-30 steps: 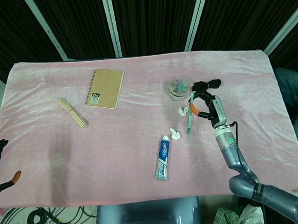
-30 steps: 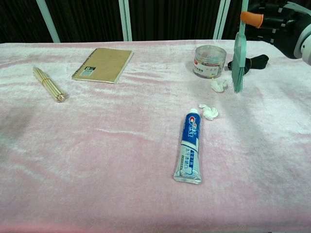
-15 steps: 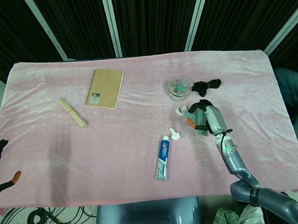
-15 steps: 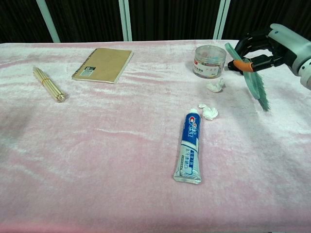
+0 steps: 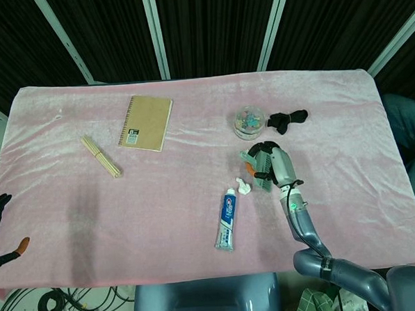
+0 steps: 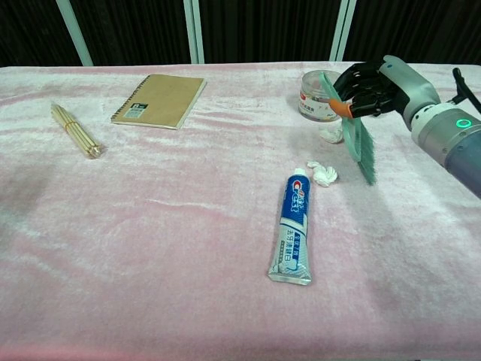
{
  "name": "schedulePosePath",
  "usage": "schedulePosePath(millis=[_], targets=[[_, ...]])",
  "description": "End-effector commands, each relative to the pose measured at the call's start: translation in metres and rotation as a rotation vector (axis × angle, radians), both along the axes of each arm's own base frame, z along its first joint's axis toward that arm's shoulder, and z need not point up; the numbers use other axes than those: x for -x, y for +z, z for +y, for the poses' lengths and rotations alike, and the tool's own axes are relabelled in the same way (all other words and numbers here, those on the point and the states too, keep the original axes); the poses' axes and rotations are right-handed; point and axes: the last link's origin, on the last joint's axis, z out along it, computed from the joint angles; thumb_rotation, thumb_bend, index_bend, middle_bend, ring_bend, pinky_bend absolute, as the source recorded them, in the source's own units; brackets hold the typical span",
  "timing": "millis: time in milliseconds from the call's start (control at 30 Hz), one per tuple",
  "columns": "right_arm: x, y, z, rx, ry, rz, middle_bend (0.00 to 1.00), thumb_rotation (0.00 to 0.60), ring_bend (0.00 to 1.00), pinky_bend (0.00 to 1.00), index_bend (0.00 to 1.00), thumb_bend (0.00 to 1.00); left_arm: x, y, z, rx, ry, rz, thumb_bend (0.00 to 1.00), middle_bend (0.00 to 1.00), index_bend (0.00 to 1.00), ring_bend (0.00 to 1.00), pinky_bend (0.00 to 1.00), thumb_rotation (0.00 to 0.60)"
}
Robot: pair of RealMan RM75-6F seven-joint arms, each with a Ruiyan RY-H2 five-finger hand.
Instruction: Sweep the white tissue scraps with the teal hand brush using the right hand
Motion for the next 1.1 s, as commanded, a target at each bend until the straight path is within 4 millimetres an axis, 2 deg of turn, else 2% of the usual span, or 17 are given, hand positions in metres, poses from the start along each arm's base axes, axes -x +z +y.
schedulePosePath(millis=[33,233,500,733,967,1100], targets=[[-0.008,-0.005,-0.006,-0.005,-0.039,-0.095,0.65,0.600,0.33,0.15,0.80,0.40,0.000,0.000,0.000,0.001,0.000,0.000,0.28,0.04,0.07,0.00,0.22,0.600],[-0.018,-0.007,-0.008,0.026,-0.067,-0.208,0.65,0.600,0.33,0.15,0.81,0.40,0.000,0.000,0.001,0.002,0.001,0.000,0.28,0.04,0.07,0.00,0.22,0.600],[-0.036,-0.006,-0.005,-0.047,-0.084,-0.507,0.65,0.600,0.33,0.15,0.81,0.41,0.000,0.000,0.001,0.003,0.001,-0.001,0.28,0.04,0.07,0.00,0.23,0.600],[-0.051,0.005,0.001,-0.143,-0.078,-0.787,0.66,0.600,0.33,0.16,0.82,0.41,0.000,0.000,0.001,0.004,0.003,-0.003,0.28,0.04,0.07,0.00,0.24,0.600],[-0.047,0.024,-0.002,-0.126,-0.016,-0.813,0.66,0.600,0.33,0.16,0.82,0.42,0.000,0.000,0.001,0.005,0.004,-0.005,0.28,0.04,0.07,0.00,0.24,0.600],[-0.032,0.037,-0.005,-0.067,0.031,-0.674,0.65,0.600,0.33,0.16,0.82,0.42,0.000,0.000,0.001,0.005,0.001,-0.003,0.28,0.04,0.07,0.00,0.24,0.600]])
